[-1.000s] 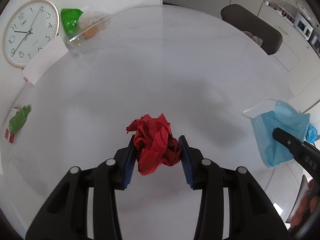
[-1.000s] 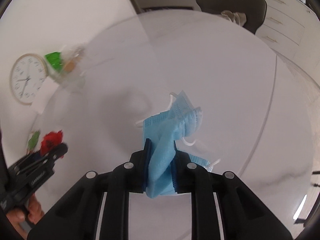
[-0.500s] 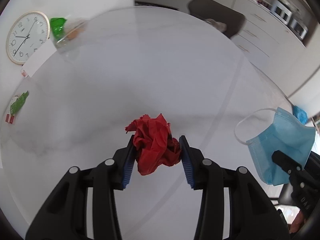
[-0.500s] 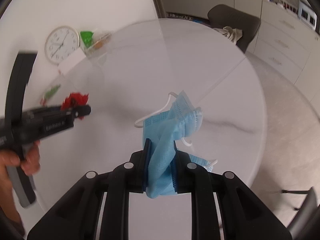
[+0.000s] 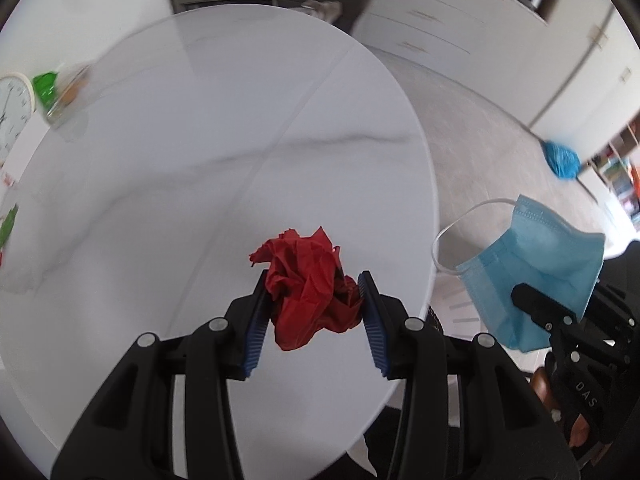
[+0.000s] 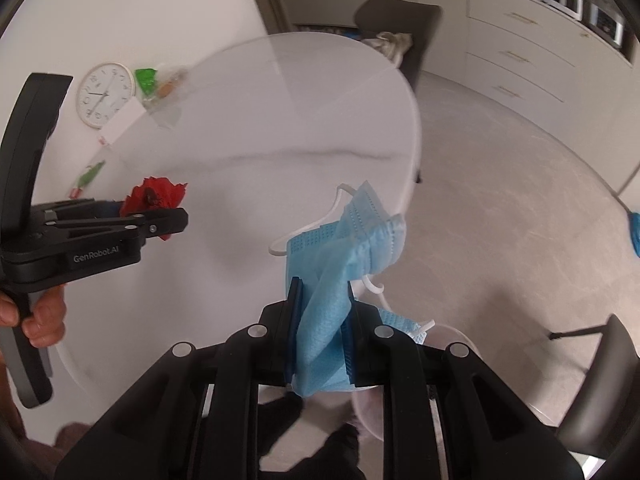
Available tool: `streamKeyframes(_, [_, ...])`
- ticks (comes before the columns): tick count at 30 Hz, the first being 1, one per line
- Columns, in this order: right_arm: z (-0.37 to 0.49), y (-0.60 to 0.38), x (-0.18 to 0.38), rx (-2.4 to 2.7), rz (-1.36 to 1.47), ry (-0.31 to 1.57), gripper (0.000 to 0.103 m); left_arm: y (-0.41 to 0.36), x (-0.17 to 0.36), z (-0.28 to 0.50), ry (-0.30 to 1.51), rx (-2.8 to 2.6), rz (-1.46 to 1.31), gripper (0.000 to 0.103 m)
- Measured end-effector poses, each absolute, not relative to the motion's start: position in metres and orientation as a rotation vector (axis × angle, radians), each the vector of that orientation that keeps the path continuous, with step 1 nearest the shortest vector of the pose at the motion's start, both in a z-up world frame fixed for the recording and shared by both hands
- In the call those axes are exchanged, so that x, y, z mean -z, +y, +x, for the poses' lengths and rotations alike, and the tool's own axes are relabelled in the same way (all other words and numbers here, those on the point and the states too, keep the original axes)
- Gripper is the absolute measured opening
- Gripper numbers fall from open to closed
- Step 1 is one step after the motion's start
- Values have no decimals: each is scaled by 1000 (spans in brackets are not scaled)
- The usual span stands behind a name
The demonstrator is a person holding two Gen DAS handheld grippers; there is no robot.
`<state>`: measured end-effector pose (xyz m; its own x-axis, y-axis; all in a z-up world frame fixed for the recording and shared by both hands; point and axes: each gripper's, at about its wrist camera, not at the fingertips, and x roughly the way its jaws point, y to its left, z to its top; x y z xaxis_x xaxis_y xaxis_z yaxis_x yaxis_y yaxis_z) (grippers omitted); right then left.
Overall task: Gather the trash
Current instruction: 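Carry both items over the wastebasket and open both tools to drop them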
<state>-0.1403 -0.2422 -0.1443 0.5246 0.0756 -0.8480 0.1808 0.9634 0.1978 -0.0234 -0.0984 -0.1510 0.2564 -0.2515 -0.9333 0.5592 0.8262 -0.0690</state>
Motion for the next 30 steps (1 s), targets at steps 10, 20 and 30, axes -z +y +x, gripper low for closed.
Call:
streamKeyframes(10, [-228, -308, 188, 236, 348, 1104, 19, -197, 176, -104, 1172, 857, 505, 42])
streamKeyframes(20, [-283, -354, 261, 353, 449, 1230, 19, -291, 300, -175, 1328, 1119, 649, 58])
streamKeyframes(30, [-300, -383, 290, 355, 500, 1249, 20, -299, 335, -206, 1373, 1104, 726, 90])
